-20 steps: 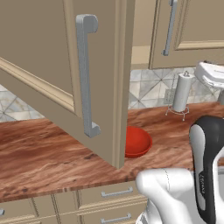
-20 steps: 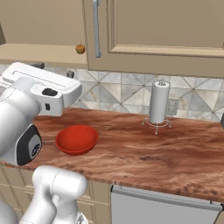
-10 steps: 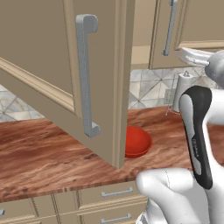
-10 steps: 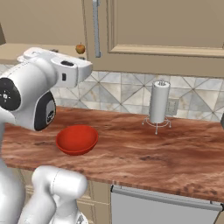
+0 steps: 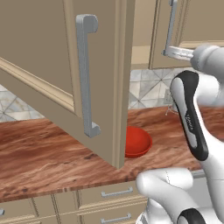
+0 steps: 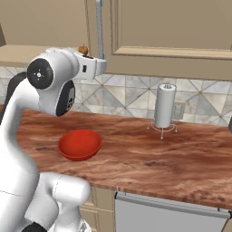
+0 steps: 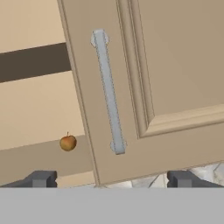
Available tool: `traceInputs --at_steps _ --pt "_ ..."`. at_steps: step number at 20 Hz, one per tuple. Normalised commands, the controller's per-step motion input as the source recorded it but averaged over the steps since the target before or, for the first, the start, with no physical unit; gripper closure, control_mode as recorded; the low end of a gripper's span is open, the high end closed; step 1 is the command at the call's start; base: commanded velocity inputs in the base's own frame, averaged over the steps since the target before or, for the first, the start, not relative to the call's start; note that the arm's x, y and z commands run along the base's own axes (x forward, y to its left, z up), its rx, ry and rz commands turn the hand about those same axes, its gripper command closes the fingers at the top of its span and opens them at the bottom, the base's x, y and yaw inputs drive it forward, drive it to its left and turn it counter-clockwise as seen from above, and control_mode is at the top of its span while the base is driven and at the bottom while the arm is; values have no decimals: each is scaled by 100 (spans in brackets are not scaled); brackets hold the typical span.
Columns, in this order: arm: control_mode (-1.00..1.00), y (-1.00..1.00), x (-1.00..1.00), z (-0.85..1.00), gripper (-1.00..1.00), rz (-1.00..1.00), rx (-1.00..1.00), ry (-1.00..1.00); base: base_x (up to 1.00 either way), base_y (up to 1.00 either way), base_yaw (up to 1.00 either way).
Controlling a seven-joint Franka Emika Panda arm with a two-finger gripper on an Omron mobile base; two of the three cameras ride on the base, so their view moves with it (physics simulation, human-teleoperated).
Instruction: Open the cabinet. Pick the apple and peach from the cabinet and place them into the bowl. Then close the cabinet.
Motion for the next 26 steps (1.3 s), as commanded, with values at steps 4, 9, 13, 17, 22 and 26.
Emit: traceInputs --at_steps 4,9,13,17,22,26 --pt "-100 -1 56 -23 -100 0 0 0 0 0 0" --pt "-100 -13 75 -6 -100 0 2 0 0 0 0" --pt "-100 -43 94 0 -100 0 13 4 0 0 0" --pt "-100 -33 97 -16 -100 0 4 6 0 0 0" --pt "-100 -5 98 -50 -100 0 0 1 0 0 0" --pt "-100 0 62 -27 100 -1 -3 0 0 0 0"
